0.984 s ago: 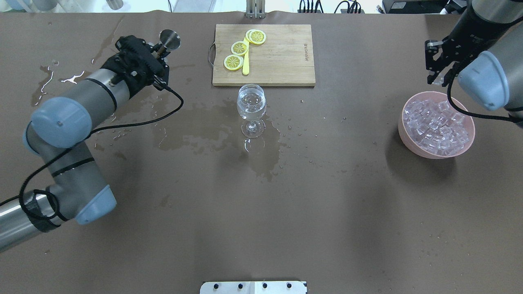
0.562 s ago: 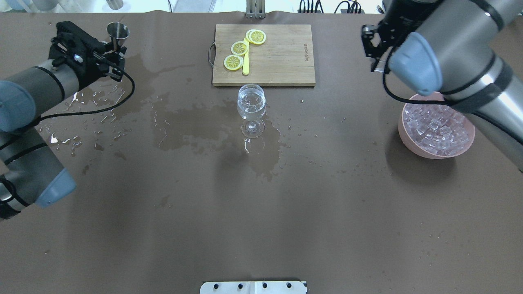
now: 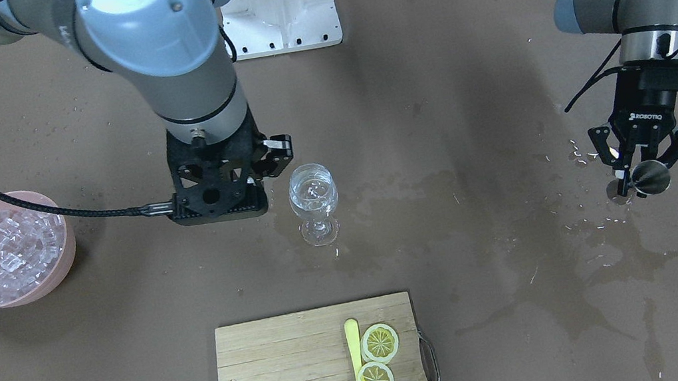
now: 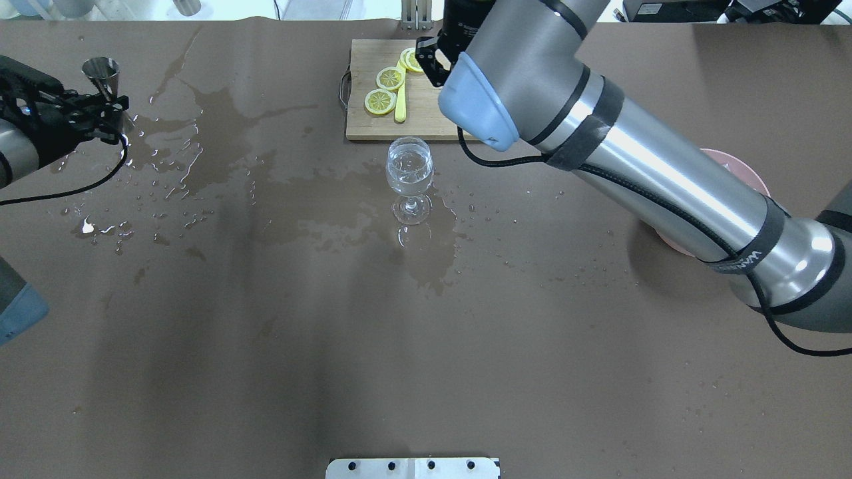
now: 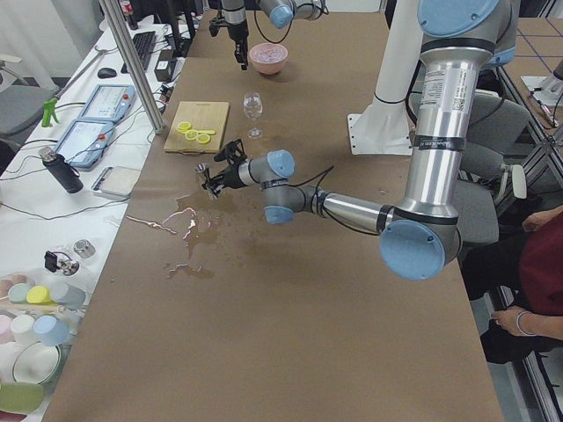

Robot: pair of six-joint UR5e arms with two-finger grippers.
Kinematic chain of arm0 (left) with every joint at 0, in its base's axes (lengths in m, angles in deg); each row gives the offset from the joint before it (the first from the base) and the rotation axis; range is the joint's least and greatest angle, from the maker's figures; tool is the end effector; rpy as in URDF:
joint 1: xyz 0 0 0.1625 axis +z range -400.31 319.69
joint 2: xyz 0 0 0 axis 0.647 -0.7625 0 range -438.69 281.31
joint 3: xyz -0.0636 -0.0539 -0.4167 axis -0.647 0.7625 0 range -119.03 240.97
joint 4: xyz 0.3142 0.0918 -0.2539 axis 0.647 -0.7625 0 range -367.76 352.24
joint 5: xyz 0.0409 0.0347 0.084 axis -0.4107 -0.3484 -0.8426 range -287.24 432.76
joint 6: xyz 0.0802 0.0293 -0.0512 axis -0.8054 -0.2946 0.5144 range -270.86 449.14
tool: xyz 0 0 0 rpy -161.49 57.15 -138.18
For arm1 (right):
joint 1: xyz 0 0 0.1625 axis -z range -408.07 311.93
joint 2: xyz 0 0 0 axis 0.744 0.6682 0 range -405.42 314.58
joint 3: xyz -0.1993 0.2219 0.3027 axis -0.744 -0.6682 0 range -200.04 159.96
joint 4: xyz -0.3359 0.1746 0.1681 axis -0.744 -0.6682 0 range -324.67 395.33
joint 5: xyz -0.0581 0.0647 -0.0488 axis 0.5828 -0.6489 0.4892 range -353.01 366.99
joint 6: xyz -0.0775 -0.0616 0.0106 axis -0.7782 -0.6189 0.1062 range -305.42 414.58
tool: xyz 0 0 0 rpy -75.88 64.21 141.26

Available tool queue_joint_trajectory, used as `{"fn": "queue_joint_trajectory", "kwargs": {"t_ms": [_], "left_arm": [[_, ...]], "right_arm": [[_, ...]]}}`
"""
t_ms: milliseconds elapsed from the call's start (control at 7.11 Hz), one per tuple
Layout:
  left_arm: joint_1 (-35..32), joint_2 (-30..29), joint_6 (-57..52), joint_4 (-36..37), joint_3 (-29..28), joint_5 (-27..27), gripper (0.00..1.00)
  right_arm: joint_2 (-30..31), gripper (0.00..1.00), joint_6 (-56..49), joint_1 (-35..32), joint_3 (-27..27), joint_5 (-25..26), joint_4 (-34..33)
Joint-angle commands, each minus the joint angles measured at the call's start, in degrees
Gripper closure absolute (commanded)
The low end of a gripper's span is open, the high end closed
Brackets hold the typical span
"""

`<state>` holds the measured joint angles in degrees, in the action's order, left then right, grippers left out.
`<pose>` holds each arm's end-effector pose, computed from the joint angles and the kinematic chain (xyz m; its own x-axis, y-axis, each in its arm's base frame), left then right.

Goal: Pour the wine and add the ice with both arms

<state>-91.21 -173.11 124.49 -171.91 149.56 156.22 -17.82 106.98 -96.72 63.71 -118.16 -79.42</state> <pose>0.2304 -0.5126 0.4904 0.7670 0.3411 -0.5435 0.3723 0.4534 0.8099 -0.4204 -0.5925 0.0512 0.7004 0.0407 0.7126 0.0149 0.9973 -0.0716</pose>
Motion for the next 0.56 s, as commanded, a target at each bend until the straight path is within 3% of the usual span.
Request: {"fn": "queue_joint_trajectory", "kwargs": {"t_ms": [0, 422], "left_arm": [[-0.34, 0.91, 2.8, -16.13, -11.28, 0.38, 1.0], [-0.35, 1.08, 2.27, -17.17, -14.4, 0.3, 1.0]], "right_arm": [[-2.29, 0.78, 0.69, 2.4, -2.01, 0.35, 1.45], [-1.59, 0.77, 1.22, 4.08, -2.1, 1.92, 1.36]]}}
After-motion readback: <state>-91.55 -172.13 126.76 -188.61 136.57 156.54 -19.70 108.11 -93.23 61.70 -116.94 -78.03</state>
